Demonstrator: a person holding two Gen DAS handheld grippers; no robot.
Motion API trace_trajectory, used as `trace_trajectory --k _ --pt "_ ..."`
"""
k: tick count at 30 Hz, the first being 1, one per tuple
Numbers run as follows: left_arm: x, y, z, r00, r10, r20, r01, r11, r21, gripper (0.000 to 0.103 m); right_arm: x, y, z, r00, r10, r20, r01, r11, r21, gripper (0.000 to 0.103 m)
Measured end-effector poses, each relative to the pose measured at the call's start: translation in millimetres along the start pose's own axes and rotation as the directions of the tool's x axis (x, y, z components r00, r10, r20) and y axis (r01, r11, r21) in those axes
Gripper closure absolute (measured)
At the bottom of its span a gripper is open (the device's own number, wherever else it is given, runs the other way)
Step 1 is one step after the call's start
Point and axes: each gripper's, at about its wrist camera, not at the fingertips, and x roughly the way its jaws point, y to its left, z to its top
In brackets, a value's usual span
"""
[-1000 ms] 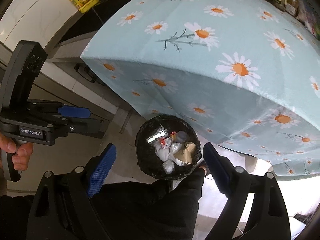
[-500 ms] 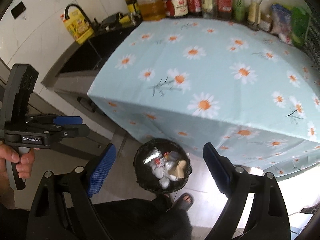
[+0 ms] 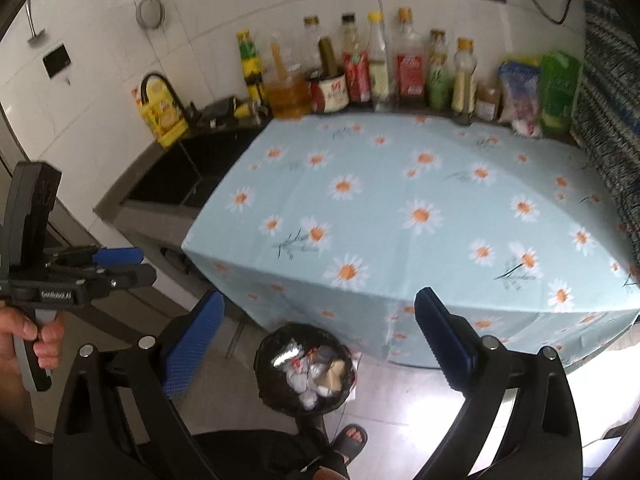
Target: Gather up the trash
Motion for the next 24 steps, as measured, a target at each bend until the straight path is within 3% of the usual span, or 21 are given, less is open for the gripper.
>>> trace_trajectory --k 4,6,13,17,24 --pt "-12.8 -17.0 0.3 0.999 0.026 0.03 -0.026 1.0 0.009 0.03 -18.5 -8.6 2.2 0.999 -0.003 0.036 0.003 1.0 -0.014 0.005" --pt "-21.7 -26.9 0.7 0.997 0.054 0.055 -0.055 0.998 0.015 0.017 -28.2 -12.6 3.1 0.998 -0.003 0.056 0.004 1.0 -0.017 0.005" --pt "-43.2 -49.6 4.4 0.988 0.081 0.13 -0.084 0.996 0.019 0.008 -62.3 -25.7 5.1 0.99 -0.004 0.14 0.005 1.0 -0.008 0.005" --pt "-52.1 -59.4 7.3 0.98 0.114 0.161 -0.12 0.992 0.027 0.007 -79.6 -26.4 5.3 0.981 -0.029 0.194 0.034 0.999 -0.025 0.005" --pt "-65.0 -69.6 11.3 0.976 0.108 0.19 -0.115 0.993 0.03 0.007 -91.6 -34.0 5.9 0.979 -0.036 0.201 0.038 0.999 -0.005 0.005"
